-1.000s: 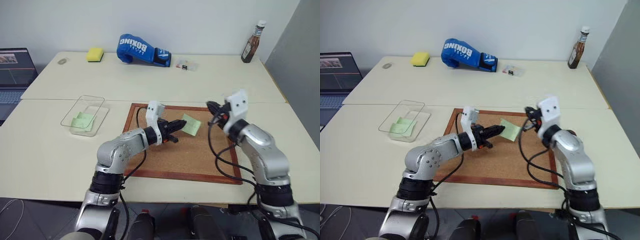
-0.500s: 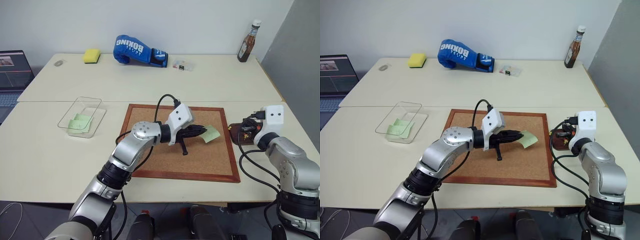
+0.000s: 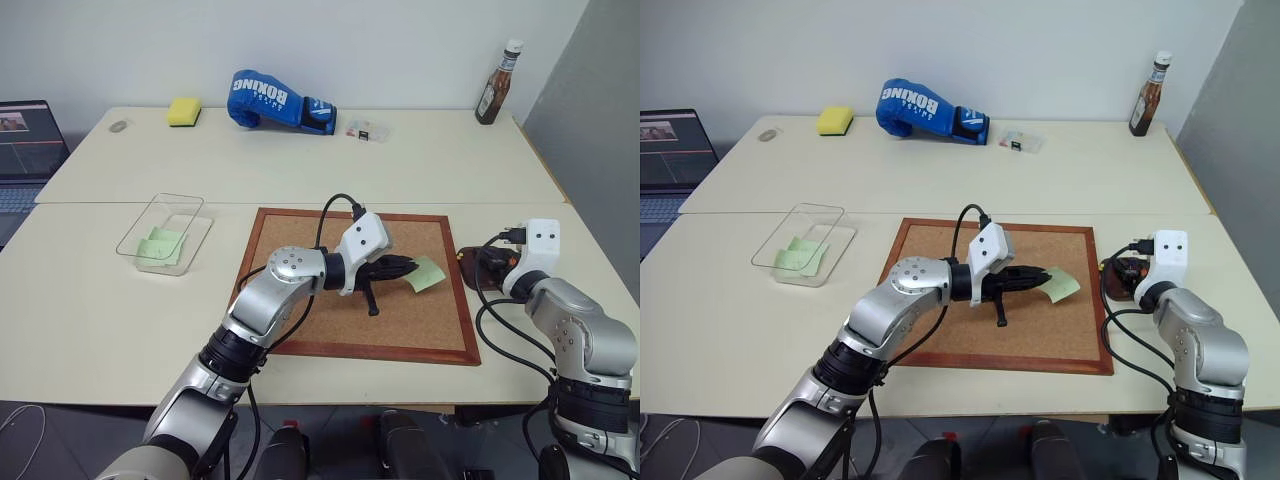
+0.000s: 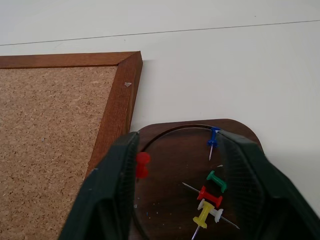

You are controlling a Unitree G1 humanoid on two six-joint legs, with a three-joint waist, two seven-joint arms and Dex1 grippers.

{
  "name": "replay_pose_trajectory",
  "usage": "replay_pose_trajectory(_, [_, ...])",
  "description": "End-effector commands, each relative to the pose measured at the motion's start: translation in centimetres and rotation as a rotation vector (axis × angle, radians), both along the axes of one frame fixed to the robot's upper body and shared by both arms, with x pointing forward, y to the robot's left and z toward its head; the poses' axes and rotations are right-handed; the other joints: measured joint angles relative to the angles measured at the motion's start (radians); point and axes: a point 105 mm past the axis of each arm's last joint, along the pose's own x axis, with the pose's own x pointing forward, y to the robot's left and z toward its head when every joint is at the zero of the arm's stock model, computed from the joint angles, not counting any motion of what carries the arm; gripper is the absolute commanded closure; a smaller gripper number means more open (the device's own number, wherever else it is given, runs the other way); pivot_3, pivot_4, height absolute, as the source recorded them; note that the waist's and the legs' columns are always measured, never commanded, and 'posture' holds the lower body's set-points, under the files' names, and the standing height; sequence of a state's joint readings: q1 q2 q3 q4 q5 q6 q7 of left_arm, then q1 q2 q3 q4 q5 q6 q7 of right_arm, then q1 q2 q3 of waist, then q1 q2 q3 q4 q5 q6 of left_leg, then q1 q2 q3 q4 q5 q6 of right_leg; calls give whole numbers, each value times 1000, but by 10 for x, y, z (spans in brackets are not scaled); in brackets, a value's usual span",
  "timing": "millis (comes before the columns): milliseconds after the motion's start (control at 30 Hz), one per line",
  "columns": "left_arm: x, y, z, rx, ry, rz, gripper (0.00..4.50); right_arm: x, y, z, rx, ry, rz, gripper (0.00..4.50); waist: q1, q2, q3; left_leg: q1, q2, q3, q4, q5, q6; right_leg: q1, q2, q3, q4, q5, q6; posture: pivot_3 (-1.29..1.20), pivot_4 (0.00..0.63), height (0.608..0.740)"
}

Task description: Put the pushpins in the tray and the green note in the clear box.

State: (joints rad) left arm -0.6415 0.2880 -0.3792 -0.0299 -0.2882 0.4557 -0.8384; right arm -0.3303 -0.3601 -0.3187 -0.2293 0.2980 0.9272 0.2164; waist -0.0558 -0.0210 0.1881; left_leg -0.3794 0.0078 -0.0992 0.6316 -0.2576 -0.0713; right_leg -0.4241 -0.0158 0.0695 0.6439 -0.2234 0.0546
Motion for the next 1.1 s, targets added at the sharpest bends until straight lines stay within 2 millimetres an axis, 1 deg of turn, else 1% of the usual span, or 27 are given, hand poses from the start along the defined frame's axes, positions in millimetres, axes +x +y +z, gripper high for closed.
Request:
replay_pose_trajectory(33, [-2,-1,14,-37,-41,-4,4500,2,-1,12,-20,-47,3,896,0,0,0,0,0,0,0,0,0,0,0,0,0,0,0,0,150,740])
replay_pose_trajectory(67, [-2,-2,14,-37,-41,-5,4500,2,-1,11,-38,-47,6,534,0,0,0,0,0,0,0,0,0,0,0,0,0,0,0,0,150,740])
replay_pose_trajectory(167, [-2,-2,15,-38,-41,-5,4500,2,-3,10,-108,-51,3,39,0,0,0,0,0,0,0,0,0,0,0,0,0,0,0,0,150,740])
replay_pose_trajectory(300, [-2,-1,15,-36,-40,-5,4500,5,-9,8,-161,-57,-34,39,0,0,0,0,0,0,0,0,0,0,0,0,0,0,0,0,150,740])
replay_pose_trajectory(533, [-3,-2,14,-37,-37,-2,4500,7,-20,3,-194,-46,-93,39,0,0,0,0,0,0,0,0,0,0,0,0,0,0,0,0,150,740])
replay_pose_trajectory(900, [-1,-2,17,-40,-44,0,4500,8,-21,-11,-195,3,-100,39,0,0,0,0,0,0,2,0,0,0,0,0,2,0,0,0,150,740])
replay_pose_trajectory(1000, [-2,-2,16,-40,-45,1,4500,8,-22,-8,-186,-11,-108,39,0,0,0,0,0,0,2,0,0,1,0,0,2,0,0,0,150,740])
replay_pose_trajectory(1100, [0,0,20,-56,-40,14,4500,8,-19,9,-160,-83,-82,39,0,0,0,0,0,0,3,0,0,1,0,0,2,0,0,0,150,740])
